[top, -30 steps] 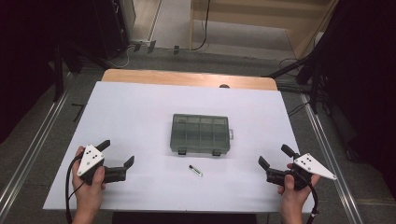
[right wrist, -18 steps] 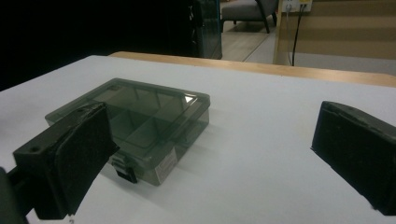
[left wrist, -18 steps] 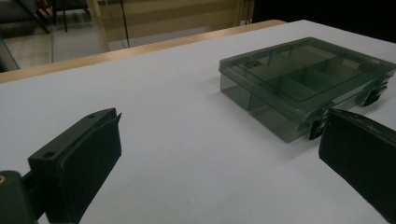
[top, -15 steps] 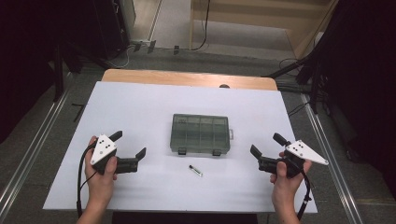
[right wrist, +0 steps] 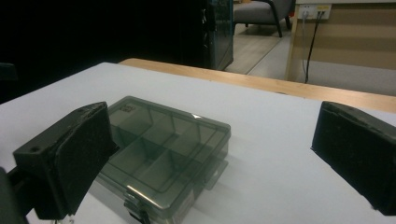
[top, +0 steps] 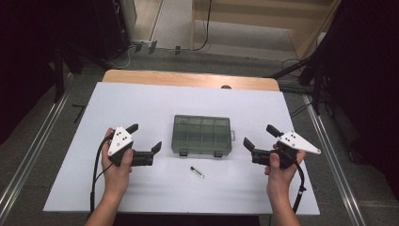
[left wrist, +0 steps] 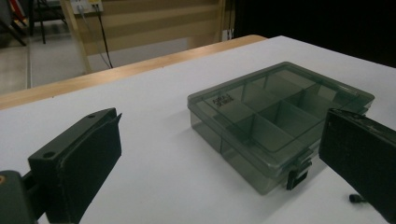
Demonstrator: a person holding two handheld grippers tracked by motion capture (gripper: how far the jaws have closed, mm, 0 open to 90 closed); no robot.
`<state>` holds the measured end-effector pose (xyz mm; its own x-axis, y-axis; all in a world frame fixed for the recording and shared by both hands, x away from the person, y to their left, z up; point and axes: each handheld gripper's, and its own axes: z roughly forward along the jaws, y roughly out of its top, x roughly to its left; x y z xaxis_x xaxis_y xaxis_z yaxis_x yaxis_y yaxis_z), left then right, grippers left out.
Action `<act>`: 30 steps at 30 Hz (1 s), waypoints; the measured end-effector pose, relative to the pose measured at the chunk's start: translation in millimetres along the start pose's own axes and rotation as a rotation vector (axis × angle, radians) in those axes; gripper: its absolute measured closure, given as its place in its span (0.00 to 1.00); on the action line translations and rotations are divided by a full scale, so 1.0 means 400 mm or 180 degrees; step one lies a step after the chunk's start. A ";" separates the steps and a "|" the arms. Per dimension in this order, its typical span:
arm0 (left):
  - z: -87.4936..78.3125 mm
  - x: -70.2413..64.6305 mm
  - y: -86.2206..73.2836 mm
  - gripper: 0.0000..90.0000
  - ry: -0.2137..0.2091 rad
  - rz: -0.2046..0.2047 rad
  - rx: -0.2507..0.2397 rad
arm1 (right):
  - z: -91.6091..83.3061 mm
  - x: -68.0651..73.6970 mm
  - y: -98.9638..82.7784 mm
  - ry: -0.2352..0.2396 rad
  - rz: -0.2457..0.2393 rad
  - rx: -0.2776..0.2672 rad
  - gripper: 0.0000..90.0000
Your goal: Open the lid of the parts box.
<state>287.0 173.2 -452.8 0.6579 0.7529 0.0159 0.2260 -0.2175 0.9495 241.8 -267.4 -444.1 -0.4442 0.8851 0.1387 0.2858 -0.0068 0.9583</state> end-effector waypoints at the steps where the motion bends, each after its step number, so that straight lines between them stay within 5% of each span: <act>1: 0.007 -0.003 0.007 0.00 -0.0005 -0.0013 -0.0012 | 0.011 0.004 0.004 0.0024 0.0010 0.0004 0.00; 11: 0.043 -0.014 0.010 0.00 -0.0112 -0.0085 -0.0025 | 0.063 0.025 0.011 0.0132 0.0041 0.0036 0.00; 18: 0.057 -0.016 -0.003 0.00 -0.0317 -0.0230 0.0014 | 0.095 0.031 -0.009 0.0272 0.0032 0.0153 0.01; 21: 0.066 -0.018 -0.016 0.02 -0.0388 -0.0264 0.0097 | 0.107 0.037 -0.022 0.0337 -0.0018 0.0219 0.17; 24: 0.068 -0.016 -0.027 0.20 -0.0334 -0.0422 0.0130 | 0.120 0.043 -0.032 0.0433 0.0004 0.0293 0.37; 30: 0.069 -0.012 -0.039 0.62 -0.0307 -0.0463 0.0240 | 0.137 0.058 -0.044 0.0605 -0.0164 0.0538 0.71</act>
<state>300.1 156.0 -476.2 0.6793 0.7176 -0.1535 0.3746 -0.1592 0.9134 273.0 -221.1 -471.4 -0.6088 0.7788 0.1507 0.3896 0.1280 0.9121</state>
